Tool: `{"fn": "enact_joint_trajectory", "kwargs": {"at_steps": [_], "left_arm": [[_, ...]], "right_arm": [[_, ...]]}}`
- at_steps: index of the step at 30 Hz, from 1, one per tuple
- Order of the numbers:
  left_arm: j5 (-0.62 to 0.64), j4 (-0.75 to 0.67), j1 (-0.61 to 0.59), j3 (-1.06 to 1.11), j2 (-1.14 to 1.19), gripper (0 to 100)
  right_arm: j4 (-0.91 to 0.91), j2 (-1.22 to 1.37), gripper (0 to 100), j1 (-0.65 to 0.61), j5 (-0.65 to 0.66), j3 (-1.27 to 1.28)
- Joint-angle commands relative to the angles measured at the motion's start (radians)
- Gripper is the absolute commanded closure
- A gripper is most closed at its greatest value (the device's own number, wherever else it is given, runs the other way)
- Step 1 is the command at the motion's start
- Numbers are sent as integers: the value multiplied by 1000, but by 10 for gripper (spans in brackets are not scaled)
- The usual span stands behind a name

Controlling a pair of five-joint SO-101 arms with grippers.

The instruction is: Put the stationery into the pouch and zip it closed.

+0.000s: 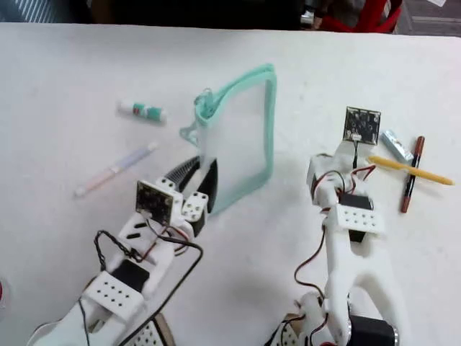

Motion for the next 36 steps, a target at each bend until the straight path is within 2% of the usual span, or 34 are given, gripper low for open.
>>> {"fn": "enact_joint_trajectory", "kwargs": {"at_steps": [1,5,9,15,18,21,23,29,36], "left_arm": [[2,-28,21,-11,67,975],[5,-26,22,-11,81,975],[5,-23,24,-11,81,975],[-2,34,110,-11,82,976],[-2,49,139,-11,82,976],[-2,49,137,-11,82,976],[-2,49,139,-11,82,976],[-2,49,134,-11,82,975],[-2,49,134,-11,82,974]], "right_arm": [[251,-76,981,-47,110,-216],[645,-137,981,-136,250,-572],[944,-163,981,-246,330,-990],[1224,-74,979,-499,391,-1508],[1320,47,928,-575,387,-1669],[1357,154,830,-622,376,-1728],[1356,183,799,-636,356,-1728],[1357,219,798,-768,351,-1669],[1354,340,796,-774,351,-1649]]}}
